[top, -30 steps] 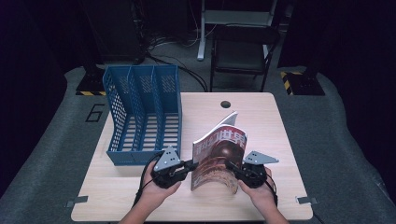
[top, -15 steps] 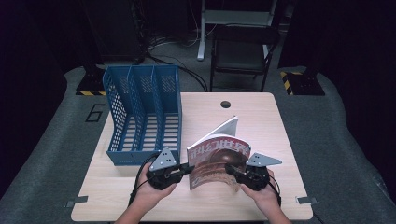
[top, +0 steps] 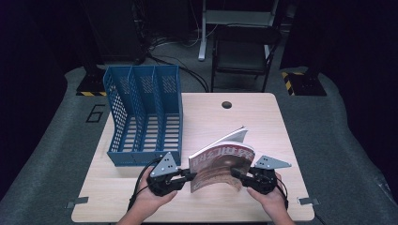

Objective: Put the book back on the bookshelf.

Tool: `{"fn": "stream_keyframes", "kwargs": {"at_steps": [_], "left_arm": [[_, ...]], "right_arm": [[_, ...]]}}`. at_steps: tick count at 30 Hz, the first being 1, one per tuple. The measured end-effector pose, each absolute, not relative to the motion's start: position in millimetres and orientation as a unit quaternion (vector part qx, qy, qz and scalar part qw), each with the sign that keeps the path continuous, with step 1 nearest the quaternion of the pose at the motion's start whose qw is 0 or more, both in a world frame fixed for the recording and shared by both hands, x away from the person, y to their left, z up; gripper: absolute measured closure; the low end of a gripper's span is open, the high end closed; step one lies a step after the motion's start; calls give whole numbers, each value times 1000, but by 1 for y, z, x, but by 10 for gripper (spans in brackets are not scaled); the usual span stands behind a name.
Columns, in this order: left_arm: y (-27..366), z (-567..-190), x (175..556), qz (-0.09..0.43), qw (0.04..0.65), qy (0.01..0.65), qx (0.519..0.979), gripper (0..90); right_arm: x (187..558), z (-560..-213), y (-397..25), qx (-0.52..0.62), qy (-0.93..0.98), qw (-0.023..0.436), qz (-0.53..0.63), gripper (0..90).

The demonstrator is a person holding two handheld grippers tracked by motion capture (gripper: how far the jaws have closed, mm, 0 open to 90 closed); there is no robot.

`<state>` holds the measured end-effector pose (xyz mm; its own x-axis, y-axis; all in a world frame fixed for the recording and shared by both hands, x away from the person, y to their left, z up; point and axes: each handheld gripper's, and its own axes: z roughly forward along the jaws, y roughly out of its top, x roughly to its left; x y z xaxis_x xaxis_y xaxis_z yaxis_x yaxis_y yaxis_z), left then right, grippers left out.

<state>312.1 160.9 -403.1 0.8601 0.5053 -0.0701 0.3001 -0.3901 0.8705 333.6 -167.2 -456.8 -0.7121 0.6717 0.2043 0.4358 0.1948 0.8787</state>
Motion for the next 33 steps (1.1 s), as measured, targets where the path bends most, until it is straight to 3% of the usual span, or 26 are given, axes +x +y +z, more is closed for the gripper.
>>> {"fn": "stream_keyframes", "kwargs": {"at_steps": [13, 33], "left_arm": [[144, -383, 319, 80, 495, 246, 830, 639], [137, -375, 330, 84, 497, 258, 824, 738]], "right_arm": [[326, -456, -169, 362, 764, 114, 522, 662], [325, -457, -167, 365, 765, 109, 520, 662]]}}
